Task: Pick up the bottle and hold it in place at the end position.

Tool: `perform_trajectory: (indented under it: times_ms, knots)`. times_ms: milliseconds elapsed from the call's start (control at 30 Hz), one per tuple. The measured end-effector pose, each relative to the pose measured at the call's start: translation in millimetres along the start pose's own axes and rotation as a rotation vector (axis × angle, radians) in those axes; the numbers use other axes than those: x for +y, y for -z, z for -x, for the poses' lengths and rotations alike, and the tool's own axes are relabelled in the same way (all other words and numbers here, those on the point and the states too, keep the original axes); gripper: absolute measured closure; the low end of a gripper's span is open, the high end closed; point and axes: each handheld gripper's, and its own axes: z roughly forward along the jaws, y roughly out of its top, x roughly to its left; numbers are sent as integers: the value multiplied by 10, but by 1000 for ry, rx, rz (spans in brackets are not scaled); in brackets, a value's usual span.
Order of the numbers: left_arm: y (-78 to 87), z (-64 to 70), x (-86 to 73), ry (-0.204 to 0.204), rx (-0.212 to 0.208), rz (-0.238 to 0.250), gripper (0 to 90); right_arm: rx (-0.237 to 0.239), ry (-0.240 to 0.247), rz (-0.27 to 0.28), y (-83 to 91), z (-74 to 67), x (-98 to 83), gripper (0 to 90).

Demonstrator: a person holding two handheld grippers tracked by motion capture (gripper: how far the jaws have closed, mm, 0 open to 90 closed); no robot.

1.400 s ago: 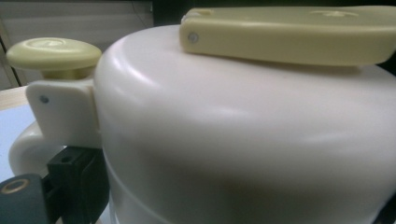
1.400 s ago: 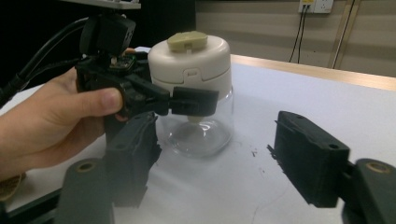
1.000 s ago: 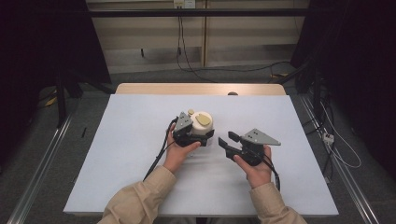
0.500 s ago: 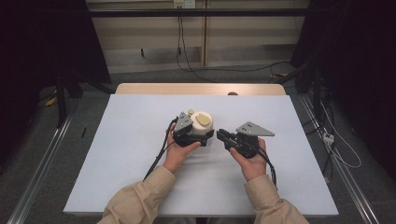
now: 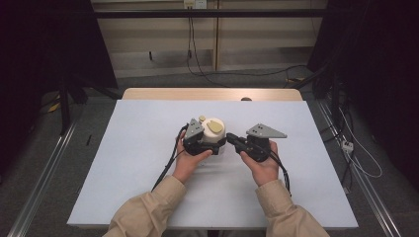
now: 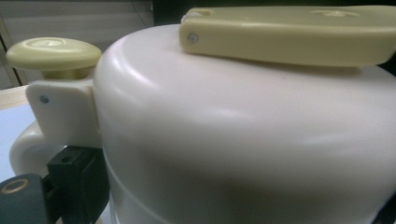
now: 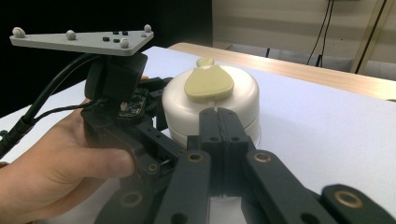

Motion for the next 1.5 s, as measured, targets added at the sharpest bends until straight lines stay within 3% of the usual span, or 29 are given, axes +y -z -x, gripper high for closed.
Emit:
perform_trajectory:
  times_ms: [667, 1500]
  knots:
    - [3, -4, 1, -7, 2, -6, 61, 11, 16, -38, -158, -4, 39, 900]
    - [4, -4, 2, -8, 3, -8, 61, -12, 31, -50, -248, -20, 50, 900]
